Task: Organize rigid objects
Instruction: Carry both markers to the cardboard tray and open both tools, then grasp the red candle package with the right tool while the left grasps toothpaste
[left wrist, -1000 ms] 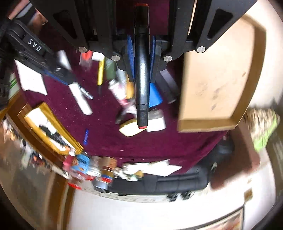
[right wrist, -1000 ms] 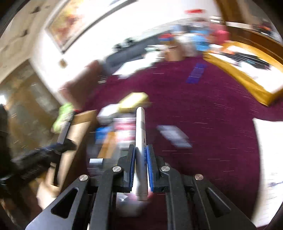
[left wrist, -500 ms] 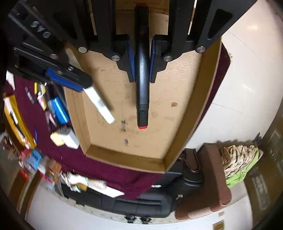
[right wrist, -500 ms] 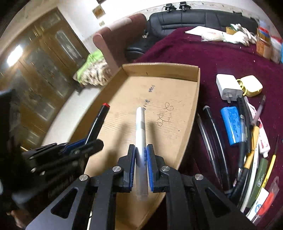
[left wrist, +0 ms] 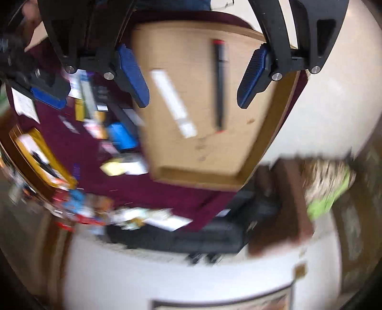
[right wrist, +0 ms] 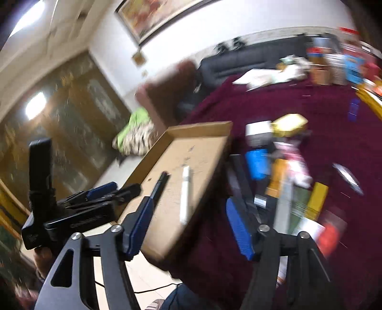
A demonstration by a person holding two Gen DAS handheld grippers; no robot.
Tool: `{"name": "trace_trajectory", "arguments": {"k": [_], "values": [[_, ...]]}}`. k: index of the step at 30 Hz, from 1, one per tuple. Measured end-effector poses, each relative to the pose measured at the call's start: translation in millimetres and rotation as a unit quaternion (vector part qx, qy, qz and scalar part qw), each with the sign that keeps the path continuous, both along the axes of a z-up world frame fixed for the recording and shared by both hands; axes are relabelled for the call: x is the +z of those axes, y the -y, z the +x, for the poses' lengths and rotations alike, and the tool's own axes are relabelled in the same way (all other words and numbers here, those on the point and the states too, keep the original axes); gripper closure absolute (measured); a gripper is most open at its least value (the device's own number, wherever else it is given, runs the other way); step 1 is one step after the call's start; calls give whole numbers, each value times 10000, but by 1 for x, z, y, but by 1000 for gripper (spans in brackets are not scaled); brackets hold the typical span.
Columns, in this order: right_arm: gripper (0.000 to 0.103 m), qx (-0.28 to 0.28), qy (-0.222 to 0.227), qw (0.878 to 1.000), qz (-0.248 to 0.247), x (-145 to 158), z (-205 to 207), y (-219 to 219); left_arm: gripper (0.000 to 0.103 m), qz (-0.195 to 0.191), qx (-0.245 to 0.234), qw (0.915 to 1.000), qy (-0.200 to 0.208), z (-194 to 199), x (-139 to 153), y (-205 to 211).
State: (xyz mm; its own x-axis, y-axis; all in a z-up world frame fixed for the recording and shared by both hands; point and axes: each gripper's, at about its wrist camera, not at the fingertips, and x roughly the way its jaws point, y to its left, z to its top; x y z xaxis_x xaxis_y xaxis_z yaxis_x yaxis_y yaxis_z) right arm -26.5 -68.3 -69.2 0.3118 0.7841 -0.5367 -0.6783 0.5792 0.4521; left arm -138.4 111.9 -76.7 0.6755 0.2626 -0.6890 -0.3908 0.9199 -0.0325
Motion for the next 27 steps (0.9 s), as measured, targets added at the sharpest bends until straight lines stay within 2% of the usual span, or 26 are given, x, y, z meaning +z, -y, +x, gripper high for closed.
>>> {"name": "trace_trajectory", "arguments": {"k": [2, 5, 8, 11, 15, 17, 18, 19, 22, 25, 27], "values": [[39, -460, -115, 9989, 45, -4, 5, 41, 21, 187, -583, 9981, 98, 3, 7, 40], [40, -1158, -597, 9913, -162, -29, 27, 84, 21, 399, -1276, 9910, 25, 14, 5, 90], [44, -1529, -1113, 9806, -507, -65, 42, 104, 21, 660, -1592, 9849, -148, 23, -4, 123], [48, -1470, -1398, 9764, -740, -84, 48, 100, 21, 703, -1685, 9827, -299, 29, -12, 131], [48, -1479, -1024, 9761, -1217, -81, 52, 74, 21, 446, -1425, 9878, -432, 35, -16, 121], [51, -1487, -667, 9718, -1702, -80, 52, 53, 21, 226, -1322, 9899, -460, 37, -17, 114], [62, -1487, -505, 9700, -1854, -78, 48, 48, 21, 82, -1277, 9907, -458, 38, -17, 110], [67, -1485, -403, 9680, -1985, -77, 47, 48, 21, 11, -1256, 9911, -450, 40, -17, 108], [73, -1429, -789, 9721, -1687, -83, 61, 80, 21, -83, -1369, 9897, -404, 43, -17, 115], [71, -1419, -654, 9704, -1843, -80, 60, 83, 21, -128, -1643, 9849, -538, 54, -24, 130], [69, -1554, -447, 9669, -1975, -81, 60, 71, 21, -83, -1704, 9835, -606, 61, -27, 137]]}}
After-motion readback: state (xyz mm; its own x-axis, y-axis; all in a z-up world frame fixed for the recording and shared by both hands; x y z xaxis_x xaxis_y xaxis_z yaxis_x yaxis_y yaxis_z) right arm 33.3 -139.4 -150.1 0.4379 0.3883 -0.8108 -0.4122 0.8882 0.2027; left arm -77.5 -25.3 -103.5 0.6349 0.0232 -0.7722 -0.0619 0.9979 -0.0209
